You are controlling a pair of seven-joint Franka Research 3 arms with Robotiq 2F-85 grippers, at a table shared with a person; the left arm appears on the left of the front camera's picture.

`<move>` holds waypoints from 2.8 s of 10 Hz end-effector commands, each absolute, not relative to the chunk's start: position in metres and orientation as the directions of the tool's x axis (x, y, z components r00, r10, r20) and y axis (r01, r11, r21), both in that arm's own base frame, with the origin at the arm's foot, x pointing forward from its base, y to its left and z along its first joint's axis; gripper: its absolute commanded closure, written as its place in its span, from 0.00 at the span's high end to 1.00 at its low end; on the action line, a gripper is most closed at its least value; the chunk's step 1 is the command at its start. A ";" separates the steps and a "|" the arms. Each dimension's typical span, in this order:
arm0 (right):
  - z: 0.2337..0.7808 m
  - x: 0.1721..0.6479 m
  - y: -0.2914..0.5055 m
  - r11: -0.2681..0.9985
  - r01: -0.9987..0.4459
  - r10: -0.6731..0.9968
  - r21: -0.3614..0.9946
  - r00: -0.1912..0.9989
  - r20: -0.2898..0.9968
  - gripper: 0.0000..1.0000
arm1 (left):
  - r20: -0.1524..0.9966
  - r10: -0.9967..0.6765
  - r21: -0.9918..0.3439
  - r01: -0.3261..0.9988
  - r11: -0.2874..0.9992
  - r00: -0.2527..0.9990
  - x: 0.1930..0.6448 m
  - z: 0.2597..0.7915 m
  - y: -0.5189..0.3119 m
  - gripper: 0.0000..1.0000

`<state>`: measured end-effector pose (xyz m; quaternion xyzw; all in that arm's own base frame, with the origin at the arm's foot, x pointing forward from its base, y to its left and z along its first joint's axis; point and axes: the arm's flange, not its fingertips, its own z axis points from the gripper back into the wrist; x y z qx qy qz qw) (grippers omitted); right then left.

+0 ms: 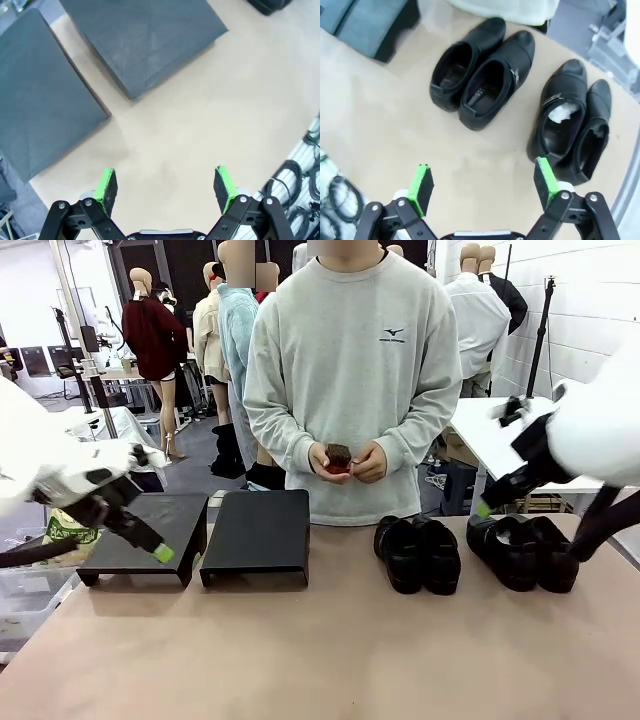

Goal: Organize the shoes by placing them on the stand.
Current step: Pick up one Shoe and place it in the middle of the table.

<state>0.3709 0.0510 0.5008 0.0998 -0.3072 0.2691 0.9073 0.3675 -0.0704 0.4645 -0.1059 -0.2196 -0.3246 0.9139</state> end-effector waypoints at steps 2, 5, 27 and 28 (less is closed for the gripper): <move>0.524 0.350 0.021 0.801 -0.588 0.369 0.113 0.633 0.681 1.00 | 0.585 -0.490 -0.031 0.622 0.783 0.646 0.323 0.501 -0.033 1.00; 0.522 0.347 0.019 0.774 -0.621 0.407 0.124 0.637 0.655 1.00 | 0.632 -0.501 0.040 0.620 0.783 0.591 0.294 0.516 -0.037 1.00; 0.518 0.349 0.023 0.789 -0.600 0.403 0.128 0.665 0.629 1.00 | 0.635 -0.497 0.032 0.623 0.781 0.591 0.321 0.554 -0.036 1.00; 0.518 0.349 0.023 0.789 -0.600 0.403 0.128 0.665 0.629 1.00 | 0.635 -0.497 0.032 0.623 0.781 0.591 0.321 0.554 -0.036 1.00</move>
